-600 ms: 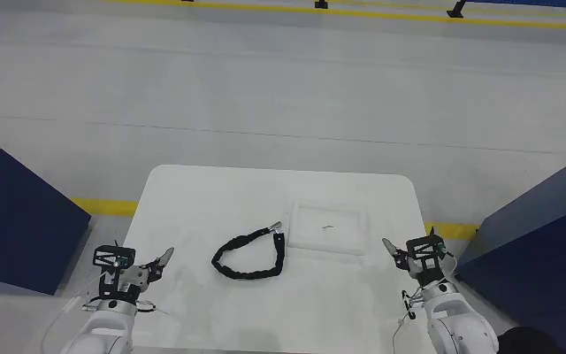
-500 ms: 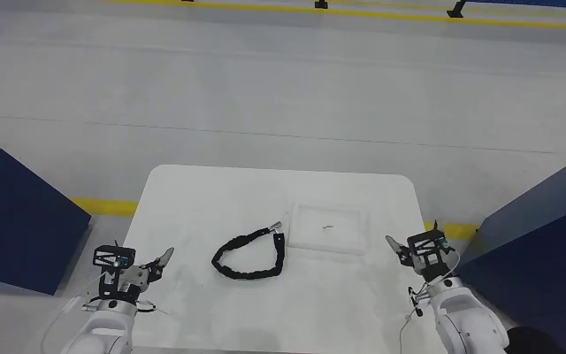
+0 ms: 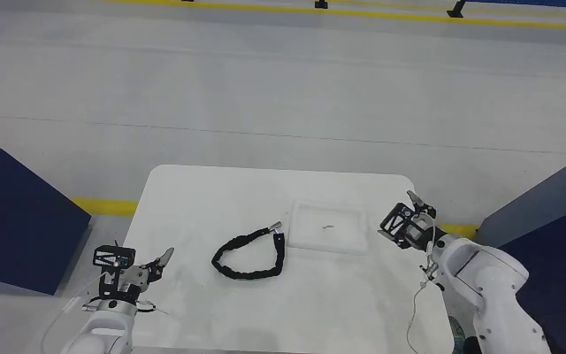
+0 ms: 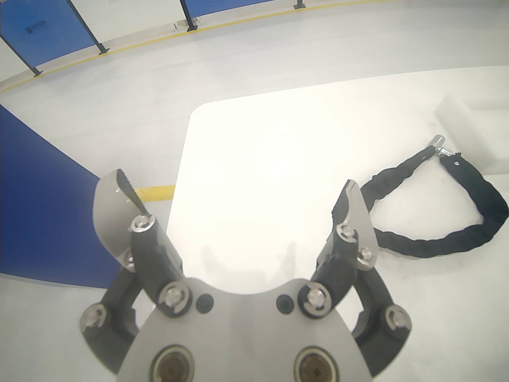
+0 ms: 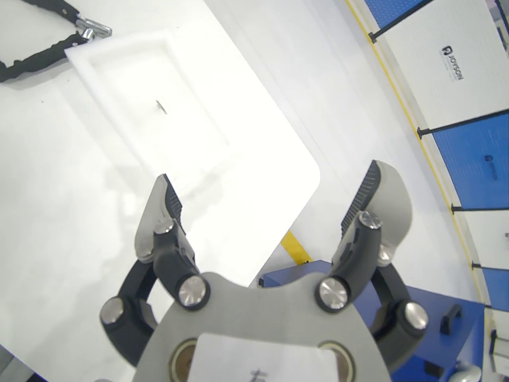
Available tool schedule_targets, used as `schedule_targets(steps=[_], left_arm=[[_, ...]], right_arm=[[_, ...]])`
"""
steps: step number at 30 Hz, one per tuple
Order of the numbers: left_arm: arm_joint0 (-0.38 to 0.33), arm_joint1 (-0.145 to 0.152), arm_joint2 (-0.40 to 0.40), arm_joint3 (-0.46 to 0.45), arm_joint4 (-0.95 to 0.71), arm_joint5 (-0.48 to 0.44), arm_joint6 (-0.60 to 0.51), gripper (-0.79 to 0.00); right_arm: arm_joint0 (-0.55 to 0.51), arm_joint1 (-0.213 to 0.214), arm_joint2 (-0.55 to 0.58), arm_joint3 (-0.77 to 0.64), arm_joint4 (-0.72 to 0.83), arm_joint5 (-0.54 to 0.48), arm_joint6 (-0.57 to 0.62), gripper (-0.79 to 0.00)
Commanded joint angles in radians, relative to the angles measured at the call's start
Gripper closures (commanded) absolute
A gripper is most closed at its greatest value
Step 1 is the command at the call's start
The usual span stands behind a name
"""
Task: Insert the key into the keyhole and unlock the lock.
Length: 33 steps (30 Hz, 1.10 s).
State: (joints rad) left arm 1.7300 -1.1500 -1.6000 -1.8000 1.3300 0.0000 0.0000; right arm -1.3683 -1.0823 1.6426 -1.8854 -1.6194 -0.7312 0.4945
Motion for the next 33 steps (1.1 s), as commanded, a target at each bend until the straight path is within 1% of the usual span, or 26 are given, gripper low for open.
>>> schedule_targets(steps=[1,8,11,18,21,25,33], left_arm=[[0.000,0.000,0.000,0.000,0.000,0.000,0.000,-0.785],[0.000,0.000,0.000,0.000,0.000,0.000,0.000,-0.785],[0.000,0.000,0.000,0.000,0.000,0.000,0.000,-0.785],[0.000,0.000,0.000,0.000,0.000,0.000,0.000,-0.785],[0.000,0.000,0.000,0.000,0.000,0.000,0.000,-0.785],[0.000,0.000,0.000,0.000,0.000,0.000,0.000,-0.785],[0.000,0.000,0.000,0.000,0.000,0.000,0.000,-0.785]], right_arm=[[0.075,0.000,-0.039,0.042,0.025,-0.054,0.042,-0.785],[0.302,-0.006,-0.198,0.220,0.139,-0.228,0.184,-0.785],[0.392,-0.012,-0.275,0.302,0.177,-0.281,0.243,-0.785],[0.556,-0.015,-0.478,0.478,0.265,-0.281,0.288,-0.785],[0.610,-0.021,-0.550,0.548,0.262,-0.281,0.292,-0.785],[0.653,-0.037,-0.623,0.631,0.234,-0.264,0.256,-0.785],[0.713,-0.076,-0.749,0.803,0.170,-0.205,0.142,-0.785]])
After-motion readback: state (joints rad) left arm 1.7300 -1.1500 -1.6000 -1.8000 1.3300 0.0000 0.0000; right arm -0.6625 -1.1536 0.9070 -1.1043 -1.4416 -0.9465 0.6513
